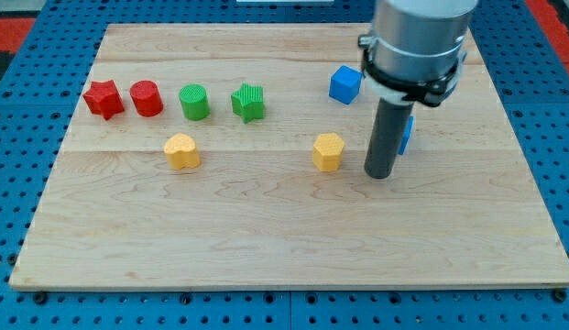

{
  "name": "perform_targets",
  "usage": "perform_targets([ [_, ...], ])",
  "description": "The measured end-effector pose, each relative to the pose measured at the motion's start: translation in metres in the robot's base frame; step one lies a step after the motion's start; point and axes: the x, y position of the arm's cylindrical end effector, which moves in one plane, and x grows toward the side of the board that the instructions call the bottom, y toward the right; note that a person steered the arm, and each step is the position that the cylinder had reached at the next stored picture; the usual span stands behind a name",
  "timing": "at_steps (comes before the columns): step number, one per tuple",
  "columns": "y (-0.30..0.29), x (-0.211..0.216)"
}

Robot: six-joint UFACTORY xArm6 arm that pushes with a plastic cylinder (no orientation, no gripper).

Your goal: Slightly push the hexagon towards the left side of the board

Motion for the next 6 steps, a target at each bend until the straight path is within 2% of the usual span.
perform_targets([
  [1,-0.027,-0.022],
  [3,-0.094,-0.027],
  [4,-0.052,-0.065],
  [5,0.005,-0.066],
  [6,0.029,-0.069],
])
